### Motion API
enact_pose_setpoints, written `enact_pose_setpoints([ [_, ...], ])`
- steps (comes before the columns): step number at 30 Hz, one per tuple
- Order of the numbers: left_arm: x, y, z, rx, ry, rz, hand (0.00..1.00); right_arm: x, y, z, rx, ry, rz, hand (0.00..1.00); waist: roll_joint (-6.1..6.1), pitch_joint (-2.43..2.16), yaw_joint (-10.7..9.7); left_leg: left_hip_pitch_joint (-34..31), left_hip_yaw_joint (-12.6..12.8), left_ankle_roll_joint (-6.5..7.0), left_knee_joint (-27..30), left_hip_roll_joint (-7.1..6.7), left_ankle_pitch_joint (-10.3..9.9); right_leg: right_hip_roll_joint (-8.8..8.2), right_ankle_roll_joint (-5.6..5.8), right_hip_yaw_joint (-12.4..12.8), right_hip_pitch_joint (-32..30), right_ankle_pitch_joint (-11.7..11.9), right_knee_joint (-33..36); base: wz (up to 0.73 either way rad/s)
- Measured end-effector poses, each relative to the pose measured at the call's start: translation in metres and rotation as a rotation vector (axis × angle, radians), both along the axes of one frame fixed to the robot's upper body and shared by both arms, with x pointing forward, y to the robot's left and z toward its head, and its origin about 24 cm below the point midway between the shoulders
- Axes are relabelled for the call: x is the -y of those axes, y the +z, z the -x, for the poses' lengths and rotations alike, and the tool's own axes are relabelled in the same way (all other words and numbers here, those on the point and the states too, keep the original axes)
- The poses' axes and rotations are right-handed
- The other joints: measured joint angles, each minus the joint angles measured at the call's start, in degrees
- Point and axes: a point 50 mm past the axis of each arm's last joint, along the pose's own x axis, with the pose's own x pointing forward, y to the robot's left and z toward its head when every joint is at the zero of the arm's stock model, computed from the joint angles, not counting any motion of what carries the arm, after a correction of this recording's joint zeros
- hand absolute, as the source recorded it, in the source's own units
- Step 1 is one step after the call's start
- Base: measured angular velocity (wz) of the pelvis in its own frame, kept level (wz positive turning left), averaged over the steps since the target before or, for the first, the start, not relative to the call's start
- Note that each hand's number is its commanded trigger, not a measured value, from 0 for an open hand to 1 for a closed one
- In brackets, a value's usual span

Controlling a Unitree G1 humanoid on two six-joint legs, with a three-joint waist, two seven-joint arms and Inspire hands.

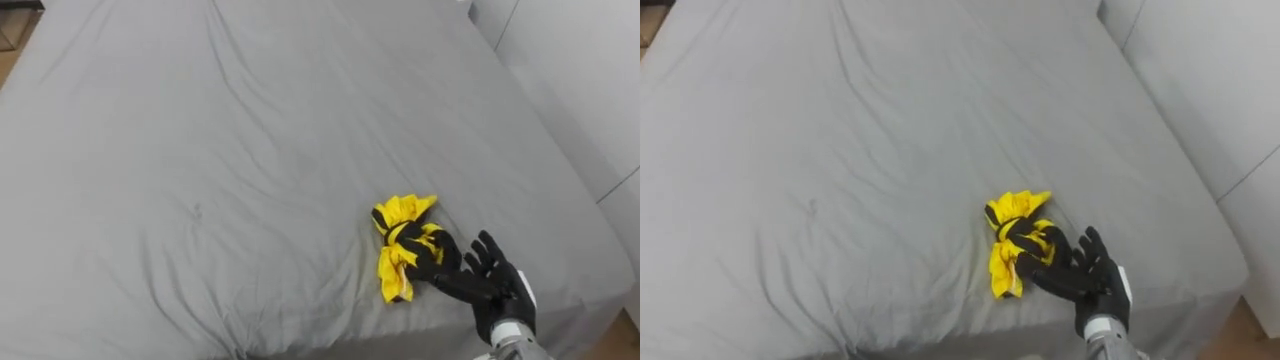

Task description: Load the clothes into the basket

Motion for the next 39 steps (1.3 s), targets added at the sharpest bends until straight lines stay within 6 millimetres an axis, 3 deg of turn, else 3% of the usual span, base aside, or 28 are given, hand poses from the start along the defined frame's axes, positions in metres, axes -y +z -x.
enact_pose_setpoints([
  [7,-0.001,-0.001,-0.007,0.002,-0.005,0.002,0.00,-0.001,0.008,-0.017,0.034,0.050,0.075,0.00,0.02,0.31,0.06,-4.09,-0.14,0.74,0.20,-0.87,1.23,-1.02,0.11,-1.16,-3.41,-0.06,0.17,0.06],
  [13,-0.002,0.001,-0.018,0.017,-0.020,-0.001,0.00,0.006,0.002,-0.037,-0.046,0.042,0.147,0.00,-0.38,0.44,0.30,-8.05,-1.52,1.49,0.03,-1.81,2.77,-1.99,0.55,-2.60,-7.32,0.15,1.14,0.15],
  [20,-0.002,0.001,-0.028,0.034,-0.018,0.008,0.00,0.018,0.002,-0.049,-0.106,-0.062,0.195,0.00,-1.03,0.77,3.31,-10.52,-2.05,1.83,-0.15,-2.03,3.18,-2.44,0.92,-3.54,-9.38,0.44,1.03,0.06],
  [24,-0.003,0.002,-0.031,0.041,-0.022,0.021,0.00,0.033,0.007,-0.059,-0.132,-0.170,0.208,0.00,-1.05,0.93,3.83,-11.97,-3.52,1.90,-0.18,-2.19,3.26,-2.62,0.95,-4.76,-10.48,0.44,1.02,0.15],
  [27,-0.003,0.002,-0.032,0.039,-0.028,0.025,0.00,0.051,0.009,-0.058,-0.174,-0.233,0.245,0.00,-1.00,0.96,4.93,-12.50,-3.57,1.95,-0.32,-2.21,3.37,-2.69,0.96,-5.11,-11.06,0.44,1.08,0.03],
  [31,-0.005,0.002,-0.031,0.022,-0.023,0.030,0.00,0.070,0.015,-0.057,-0.214,-0.305,0.300,0.00,-0.80,1.21,4.95,-12.75,-3.76,2.02,-1.11,-2.60,4.26,-3.04,0.96,-5.68,-11.37,0.44,1.07,0.07],
  [35,-0.005,0.003,-0.037,0.030,-0.035,0.029,0.00,0.077,0.022,-0.061,-0.204,-0.334,0.330,0.00,-0.62,1.75,5.43,-13.65,-3.75,2.01,-1.15,-2.59,4.39,-3.04,0.94,-5.62,-12.43,0.45,1.56,0.00],
  [36,-0.005,0.003,-0.041,0.032,-0.053,0.029,0.00,0.080,0.024,-0.062,-0.202,-0.343,0.338,0.07,-0.61,1.79,5.95,-13.85,-3.66,2.04,-1.18,-2.59,4.48,-3.11,0.94,-5.44,-12.96,0.45,1.97,-0.04],
  [37,-0.006,0.004,-0.043,0.037,-0.062,0.026,0.00,0.081,0.027,-0.064,-0.201,-0.350,0.342,0.41,-0.56,1.82,6.15,-14.02,-3.58,2.09,-1.19,-2.59,4.57,-3.15,0.94,-5.35,-13.18,0.45,2.01,-0.04],
  [38,-0.005,0.004,-0.043,0.035,-0.071,0.025,0.00,0.080,0.028,-0.065,-0.199,-0.351,0.343,0.56,-0.56,1.83,6.17,-14.08,-3.50,2.11,-1.20,-2.59,4.60,-3.16,0.94,-5.22,-13.28,0.45,2.06,-0.04],
  [39,-0.005,0.004,-0.044,0.035,-0.079,0.024,0.00,0.080,0.029,-0.067,-0.196,-0.345,0.355,0.56,-0.59,1.85,6.23,-14.26,-3.39,2.13,-1.19,-2.59,4.64,-3.17,0.94,-4.94,-13.56,0.45,2.22,0.00],
])
